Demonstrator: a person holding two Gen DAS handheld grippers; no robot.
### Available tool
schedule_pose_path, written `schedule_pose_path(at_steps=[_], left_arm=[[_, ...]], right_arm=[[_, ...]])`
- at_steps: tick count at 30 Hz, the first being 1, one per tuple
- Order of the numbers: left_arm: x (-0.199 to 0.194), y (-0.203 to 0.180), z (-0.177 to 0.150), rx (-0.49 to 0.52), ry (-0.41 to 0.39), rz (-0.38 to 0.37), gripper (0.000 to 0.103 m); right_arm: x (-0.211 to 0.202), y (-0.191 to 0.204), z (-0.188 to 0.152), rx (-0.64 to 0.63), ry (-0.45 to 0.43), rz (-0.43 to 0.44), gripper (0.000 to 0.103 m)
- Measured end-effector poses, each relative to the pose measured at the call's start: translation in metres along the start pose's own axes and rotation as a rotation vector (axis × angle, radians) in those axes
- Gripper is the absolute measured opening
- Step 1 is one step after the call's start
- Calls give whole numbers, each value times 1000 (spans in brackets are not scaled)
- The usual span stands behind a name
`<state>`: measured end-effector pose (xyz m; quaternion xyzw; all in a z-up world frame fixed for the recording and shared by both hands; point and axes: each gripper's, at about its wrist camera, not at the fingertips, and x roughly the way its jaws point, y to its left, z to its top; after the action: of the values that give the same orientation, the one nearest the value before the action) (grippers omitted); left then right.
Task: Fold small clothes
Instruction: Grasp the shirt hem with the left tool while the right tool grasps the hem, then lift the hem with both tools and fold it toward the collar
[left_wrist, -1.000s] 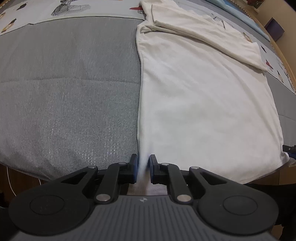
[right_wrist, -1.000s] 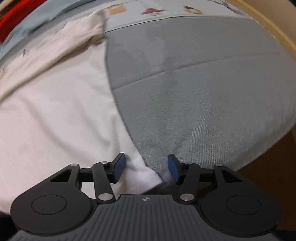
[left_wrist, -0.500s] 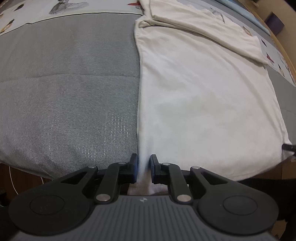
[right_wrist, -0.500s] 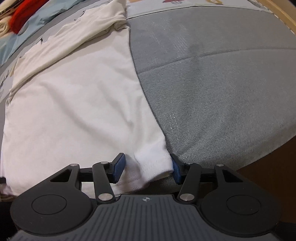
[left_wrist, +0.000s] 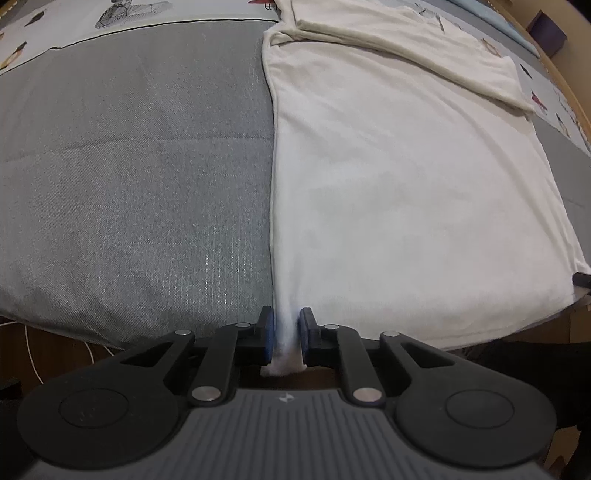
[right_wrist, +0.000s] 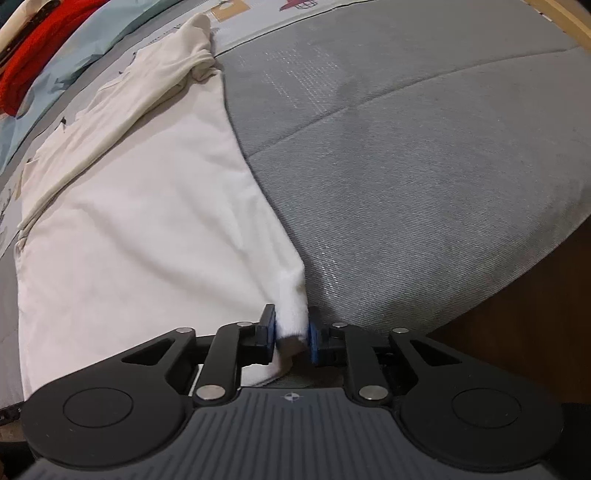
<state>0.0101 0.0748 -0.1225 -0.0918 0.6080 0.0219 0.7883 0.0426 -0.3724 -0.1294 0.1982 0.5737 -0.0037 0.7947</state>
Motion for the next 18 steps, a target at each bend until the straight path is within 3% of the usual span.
schedule_pose_path(at_steps=[5, 11, 18], left_arm=[[-2, -3, -5, 7, -16, 8, 6], [-17, -8, -10, 12, -76, 0, 5], [-67, -21, -7, 94, -202, -58, 5]], right_arm=[[-3, 4, 0, -25, -32, 8, 15], [-21, 8, 0, -28, -83, 68, 9], [-78, 16, 4, -62, -243, 175, 8]])
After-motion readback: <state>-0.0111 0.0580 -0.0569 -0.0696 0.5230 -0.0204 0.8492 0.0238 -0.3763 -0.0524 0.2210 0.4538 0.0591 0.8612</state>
